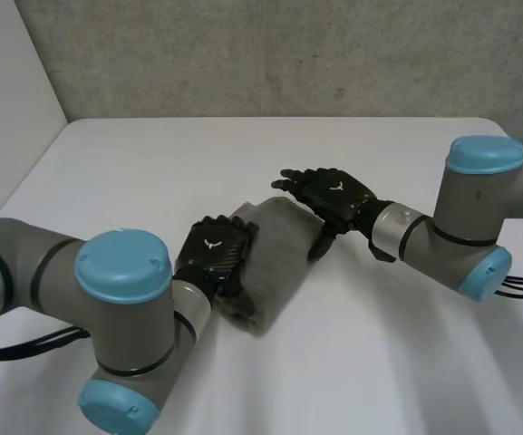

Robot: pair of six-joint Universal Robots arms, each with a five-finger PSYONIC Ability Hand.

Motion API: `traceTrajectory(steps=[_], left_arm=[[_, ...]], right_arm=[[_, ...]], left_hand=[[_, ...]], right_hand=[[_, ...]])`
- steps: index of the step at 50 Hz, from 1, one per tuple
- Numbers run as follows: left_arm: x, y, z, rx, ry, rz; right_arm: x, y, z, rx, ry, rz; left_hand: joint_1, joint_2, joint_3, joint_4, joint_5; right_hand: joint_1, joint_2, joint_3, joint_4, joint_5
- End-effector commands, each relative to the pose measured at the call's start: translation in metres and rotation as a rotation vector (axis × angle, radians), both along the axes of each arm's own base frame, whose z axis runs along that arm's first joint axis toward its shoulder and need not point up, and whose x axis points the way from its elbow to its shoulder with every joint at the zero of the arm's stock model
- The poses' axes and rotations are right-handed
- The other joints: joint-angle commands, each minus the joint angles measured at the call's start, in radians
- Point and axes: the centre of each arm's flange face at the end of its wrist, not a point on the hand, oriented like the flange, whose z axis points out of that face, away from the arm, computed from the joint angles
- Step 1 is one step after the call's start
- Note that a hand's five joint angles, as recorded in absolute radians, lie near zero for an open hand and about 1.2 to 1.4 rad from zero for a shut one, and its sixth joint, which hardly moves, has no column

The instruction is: Fold the towel.

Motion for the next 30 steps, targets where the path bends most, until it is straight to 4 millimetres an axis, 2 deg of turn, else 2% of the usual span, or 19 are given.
traceTrajectory(steps=[1, 5, 10, 17, 18, 19, 20, 21, 22, 23, 24, 25, 26, 27, 28, 29, 30], left_arm=[[0.000, -0.010, -0.008, -0.034, -0.020, 0.031], [0.003, -0.018, -0.010, -0.062, -0.043, 0.041], [0.019, -0.037, -0.014, -0.099, -0.107, 0.094], [0.020, -0.038, -0.008, -0.108, -0.105, 0.110], [0.019, -0.038, -0.002, -0.118, -0.095, 0.110], [0.020, -0.039, 0.008, -0.140, -0.079, 0.113], [0.020, -0.039, 0.008, -0.140, -0.078, 0.114], [0.020, -0.038, 0.027, -0.177, -0.049, 0.114], [0.020, -0.039, 0.041, -0.208, -0.027, 0.118], [0.020, -0.039, 0.041, -0.209, -0.027, 0.118], [0.020, -0.039, 0.055, -0.239, -0.004, 0.122], [0.020, -0.039, 0.055, -0.239, -0.004, 0.122], [0.022, -0.039, 0.069, -0.270, 0.020, 0.126], [0.024, -0.041, 0.084, -0.301, 0.043, 0.137], [0.024, -0.041, 0.084, -0.301, 0.043, 0.137], [0.027, -0.042, 0.097, -0.331, 0.065, 0.147], [0.029, -0.043, 0.109, -0.357, 0.084, 0.155]], right_arm=[[0.016, -0.003, -0.020, -0.027, 0.015, 0.052], [0.021, -0.004, -0.028, -0.044, 0.038, 0.061], [0.029, -0.001, -0.034, -0.057, 0.044, 0.081], [0.028, 0.001, -0.028, -0.051, 0.047, 0.077], [0.026, 0.000, -0.021, -0.055, 0.048, 0.065], [0.025, 0.000, -0.008, -0.077, 0.046, 0.045], [0.020, 0.000, 0.012, -0.111, 0.040, 0.013], [0.020, 0.000, 0.012, -0.111, 0.040, 0.013], [0.014, 0.000, 0.031, -0.140, 0.032, -0.024], [0.009, 0.003, 0.048, -0.166, 0.029, -0.062], [0.009, 0.003, 0.048, -0.167, 0.029, -0.063], [0.003, 0.005, 0.062, -0.187, 0.026, -0.112], [-0.009, 0.002, 0.075, -0.201, 0.025, -0.190], [-0.009, 0.002, 0.075, -0.201, 0.025, -0.191], [-0.021, -0.001, 0.087, -0.209, 0.019, -0.280], [-0.034, -0.003, 0.098, -0.205, 0.009, -0.372], [-0.034, -0.003, 0.099, -0.205, 0.009, -0.373]], left_hand=[[-0.083, -0.040, -0.050, -0.056, -0.034], [-0.083, -0.040, -0.050, -0.056, -0.034], [-0.083, -0.040, -0.050, -0.056, -0.034], [-0.086, -0.043, -0.050, -0.056, -0.037], [-0.089, -0.046, -0.050, -0.056, -0.040], [-0.095, -0.052, -0.050, -0.056, -0.045], [-0.095, -0.052, -0.050, -0.056, -0.046], [-0.103, -0.061, -0.050, -0.056, -0.054], [-0.106, -0.064, -0.050, -0.056, -0.057], [-0.106, -0.064, -0.050, -0.056, -0.057], [-0.106, -0.064, -0.050, -0.056, -0.057], [-0.106, -0.064, -0.050, -0.056, -0.057], [-0.106, -0.064, -0.050, -0.056, -0.057], [-0.106, -0.064, -0.050, -0.056, -0.057], [-0.106, -0.064, -0.050, -0.056, -0.057], [-0.106, -0.064, -0.050, -0.056, -0.057], [-0.106, -0.064, -0.050, -0.056, -0.057]], right_hand=[[-0.091, -0.074, -0.035, -0.058, -0.061], [-0.088, -0.072, -0.035, -0.058, -0.061], [-0.088, -0.072, -0.035, -0.058, -0.061], [-0.091, -0.074, -0.035, -0.058, -0.061], [-0.097, -0.080, -0.035, -0.058, -0.061], [-0.100, -0.083, -0.035, -0.058, -0.061], [-0.103, -0.086, -0.035, -0.058, -0.061], [-0.103, -0.086, -0.035, -0.058, -0.061], [-0.103, -0.086, -0.035, -0.058, -0.061], [-0.103, -0.086, -0.035, -0.058, -0.061], [-0.103, -0.086, -0.035, -0.058, -0.061], [-0.103, -0.086, -0.035, -0.058, -0.061], [-0.103, -0.086, -0.035, -0.058, -0.061], [-0.103, -0.086, -0.035, -0.058, -0.061], [-0.103, -0.086, -0.035, -0.058, -0.061], [-0.103, -0.086, -0.035, -0.058, -0.061], [-0.103, -0.086, -0.035, -0.058, -0.061]])
